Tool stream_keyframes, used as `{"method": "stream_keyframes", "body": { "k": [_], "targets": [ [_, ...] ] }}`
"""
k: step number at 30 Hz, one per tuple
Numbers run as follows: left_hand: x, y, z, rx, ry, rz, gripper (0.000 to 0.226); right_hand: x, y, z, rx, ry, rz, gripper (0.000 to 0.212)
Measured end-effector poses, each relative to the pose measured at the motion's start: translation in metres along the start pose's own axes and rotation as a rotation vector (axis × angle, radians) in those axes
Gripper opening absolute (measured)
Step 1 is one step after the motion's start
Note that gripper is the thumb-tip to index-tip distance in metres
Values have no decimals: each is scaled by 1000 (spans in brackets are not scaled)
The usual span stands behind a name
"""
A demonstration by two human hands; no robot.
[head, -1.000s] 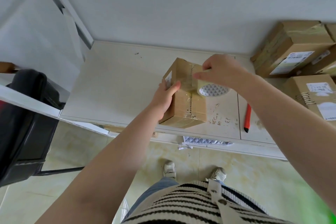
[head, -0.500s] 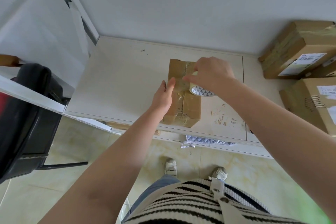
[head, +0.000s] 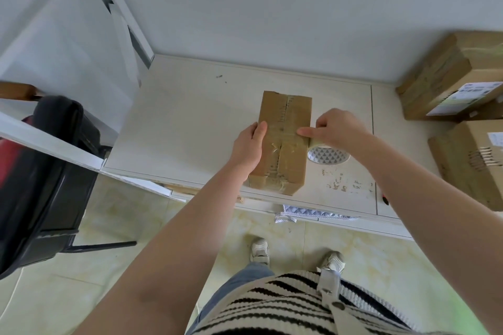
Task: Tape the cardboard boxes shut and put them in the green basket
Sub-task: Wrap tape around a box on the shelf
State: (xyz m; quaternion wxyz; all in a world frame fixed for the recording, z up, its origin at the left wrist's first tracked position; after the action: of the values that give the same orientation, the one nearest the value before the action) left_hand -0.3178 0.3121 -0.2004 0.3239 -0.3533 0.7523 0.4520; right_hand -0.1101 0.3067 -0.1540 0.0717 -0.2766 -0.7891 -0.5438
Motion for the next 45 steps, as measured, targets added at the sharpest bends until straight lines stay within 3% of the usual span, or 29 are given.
{"method": "stream_keyframes", "body": {
  "k": [3, 7, 12, 16, 20, 25, 31, 37, 39, 43, 45],
  "targets": [
    [-6, 0, -2, 27, -13, 107, 52, -9, -10, 3, 13, -10, 90, 56],
    [-34, 3, -2, -162, -103, 718, 63, -13, -13, 4, 16, 2, 111, 57],
    [-64, -29, -10, -230, -261, 1005, 71, -13, -13, 5, 10, -3, 109, 58],
    [-58, -26, -9, -249, -261, 1037, 75, -13, -17, 2, 21, 44, 232, 60],
    [-54, -21, -6, -216, -248, 1032, 95, -39, -9, -8, 5, 34, 530, 53],
    [-57, -25, -6, -157, -233, 1055, 115, -61, 1, -6, -80, -34, 129, 64],
    [-44, -14, 5, -12, 25, 966, 128, -48, 3, -5, -100, -8, 131, 61],
    [-51, -11, -3, -89, 13, 838, 121, -37, 19, -17, -95, 44, 204, 54],
    [-45, -10, -4, -58, 48, 615, 116, -34, 31, -23, -94, 85, 244, 44],
    [-34, -24, -9, 85, 98, -170, 103, -20, 59, -33, -134, 151, 304, 41],
    [-21, -34, -13, 154, 135, -300, 94, -9, 58, -33, -118, 144, 241, 41]
  ]
}}
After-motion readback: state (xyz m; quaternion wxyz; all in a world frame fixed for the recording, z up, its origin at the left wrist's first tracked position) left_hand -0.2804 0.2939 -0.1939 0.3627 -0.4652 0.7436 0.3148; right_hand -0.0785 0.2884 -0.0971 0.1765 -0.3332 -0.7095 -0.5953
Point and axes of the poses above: each hand's wrist, its own z-axis towards the middle knuckle, its own y-axis out of the back of the hand, x = y × z, the point moved 9 cm from there along z, towards the middle knuckle, and after that the axes turned 9 degrees about z, right-handed, at the moved point
